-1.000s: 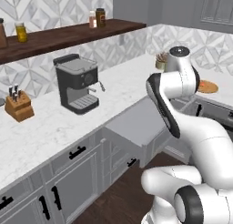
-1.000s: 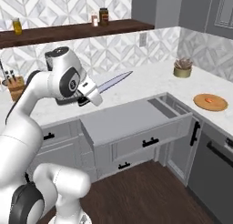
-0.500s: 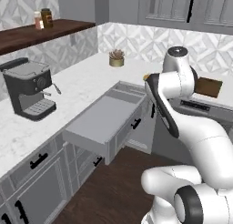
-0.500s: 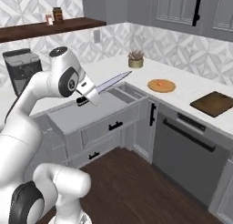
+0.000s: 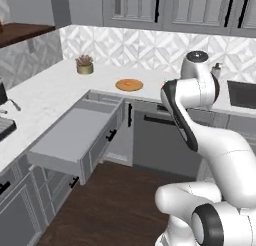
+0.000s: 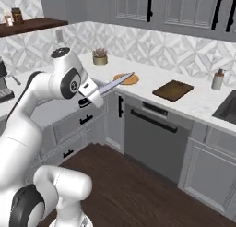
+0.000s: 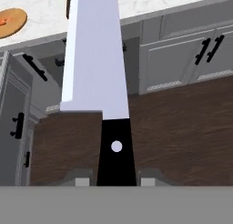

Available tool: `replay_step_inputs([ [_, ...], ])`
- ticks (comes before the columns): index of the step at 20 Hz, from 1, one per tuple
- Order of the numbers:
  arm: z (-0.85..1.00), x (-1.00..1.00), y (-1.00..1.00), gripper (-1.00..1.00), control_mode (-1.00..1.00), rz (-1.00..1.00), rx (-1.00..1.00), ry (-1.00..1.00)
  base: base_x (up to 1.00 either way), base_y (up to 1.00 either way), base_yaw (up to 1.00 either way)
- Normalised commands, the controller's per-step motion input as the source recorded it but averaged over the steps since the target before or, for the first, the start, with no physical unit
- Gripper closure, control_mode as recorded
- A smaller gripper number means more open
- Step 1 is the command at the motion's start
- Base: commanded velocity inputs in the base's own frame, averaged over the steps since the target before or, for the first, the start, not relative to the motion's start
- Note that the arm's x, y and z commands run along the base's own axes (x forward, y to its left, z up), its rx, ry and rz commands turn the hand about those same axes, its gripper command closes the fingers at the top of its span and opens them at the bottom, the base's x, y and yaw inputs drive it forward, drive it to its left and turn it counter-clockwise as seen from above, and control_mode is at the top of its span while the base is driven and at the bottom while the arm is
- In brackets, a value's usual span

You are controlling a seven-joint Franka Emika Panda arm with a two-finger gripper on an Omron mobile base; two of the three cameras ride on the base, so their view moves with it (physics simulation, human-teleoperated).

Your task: Pick up the knife from the drawer and place it on the cutting board. Then place the meat from the plate to the cutting board.

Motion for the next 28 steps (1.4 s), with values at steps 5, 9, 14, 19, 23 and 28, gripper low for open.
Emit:
replay_step_inputs([
  [5, 0.0, 0.0, 0.0, 1.0, 1.0, 0.0, 0.0, 0.0, -0.07, -0.21, -0.36],
  [9, 0.0, 0.0, 0.0, 1.0, 1.0, 0.0, 0.0, 0.0, 0.0, -0.01, -0.37],
  [14, 0.0, 0.0, 0.0, 1.0, 1.0, 0.0, 0.0, 0.0, 0.03, 0.0, -0.39],
  [19, 0.0, 0.0, 0.0, 1.0, 1.0, 0.0, 0.0, 0.0, 0.22, 0.0, -0.36],
  [23, 0.0, 0.0, 0.0, 1.0, 1.0, 0.0, 0.0, 0.0, 0.46, 0.03, -0.22],
  [28, 0.0, 0.0, 0.0, 1.0, 1.0, 0.0, 0.0, 0.0, 0.83, 0.05, -0.14],
])
